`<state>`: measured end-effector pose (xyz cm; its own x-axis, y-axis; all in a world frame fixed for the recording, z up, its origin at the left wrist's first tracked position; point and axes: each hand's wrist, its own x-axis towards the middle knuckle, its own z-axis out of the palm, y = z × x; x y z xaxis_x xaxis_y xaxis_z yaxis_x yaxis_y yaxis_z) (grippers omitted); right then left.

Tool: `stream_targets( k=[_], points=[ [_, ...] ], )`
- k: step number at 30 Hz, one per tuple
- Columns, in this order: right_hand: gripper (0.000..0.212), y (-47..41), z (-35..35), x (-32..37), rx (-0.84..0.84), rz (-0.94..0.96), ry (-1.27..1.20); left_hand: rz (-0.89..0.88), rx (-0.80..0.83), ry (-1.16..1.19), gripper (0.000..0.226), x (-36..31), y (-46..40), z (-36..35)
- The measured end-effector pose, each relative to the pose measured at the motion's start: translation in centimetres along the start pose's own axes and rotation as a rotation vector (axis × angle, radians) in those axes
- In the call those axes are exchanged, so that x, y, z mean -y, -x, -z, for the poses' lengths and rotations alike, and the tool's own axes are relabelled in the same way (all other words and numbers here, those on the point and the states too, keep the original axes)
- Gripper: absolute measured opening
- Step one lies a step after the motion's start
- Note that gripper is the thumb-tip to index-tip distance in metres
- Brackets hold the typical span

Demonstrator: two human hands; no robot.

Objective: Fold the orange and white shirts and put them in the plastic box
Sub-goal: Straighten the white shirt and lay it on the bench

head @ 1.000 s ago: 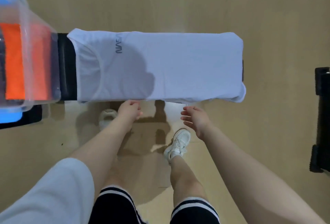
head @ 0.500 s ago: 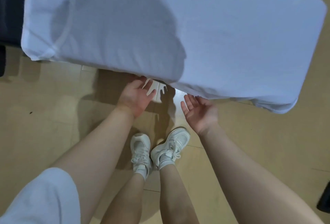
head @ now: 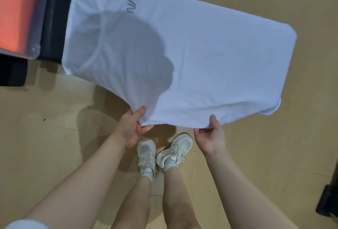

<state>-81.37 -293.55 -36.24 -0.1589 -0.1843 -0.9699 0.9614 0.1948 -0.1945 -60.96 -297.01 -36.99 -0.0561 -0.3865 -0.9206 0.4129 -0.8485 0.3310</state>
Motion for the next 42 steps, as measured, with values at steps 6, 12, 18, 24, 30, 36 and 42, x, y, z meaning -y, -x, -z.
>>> stream_targets(
  k=[6,12,18,24,30,36,42],
  points=[
    [0.013,4.5,-0.2,1.3,-0.156,0.047,0.054,0.135,-0.124,0.102,0.01,-2.6,3.9,-1.3],
    [0.017,7.2,-3.5,4.2,-0.144,0.325,0.431,0.128,-0.315,-0.012,0.012,-5.5,5.3,-4.5],
    [0.015,6.9,-7.3,7.4,0.027,0.414,0.524,0.04,-0.12,0.421,0.029,-9.4,3.9,-9.1],
    [0.021,5.8,-2.8,9.3,-0.04,0.447,0.819,-0.014,-0.142,0.145,0.027,-6.1,4.9,-11.1],
    [0.021,1.6,2.3,13.9,-0.15,0.234,0.617,-0.004,-0.062,-0.121,0.026,1.4,5.7,-15.6],
    [0.025,-3.5,2.7,15.4,0.062,0.036,0.444,-0.028,-0.012,-0.195,0.028,7.2,4.3,-22.3],
    [0.025,-5.6,2.6,14.0,0.211,-0.179,0.175,-0.104,-0.202,-0.121,0.022,10.2,1.7,-25.1]
  ],
)
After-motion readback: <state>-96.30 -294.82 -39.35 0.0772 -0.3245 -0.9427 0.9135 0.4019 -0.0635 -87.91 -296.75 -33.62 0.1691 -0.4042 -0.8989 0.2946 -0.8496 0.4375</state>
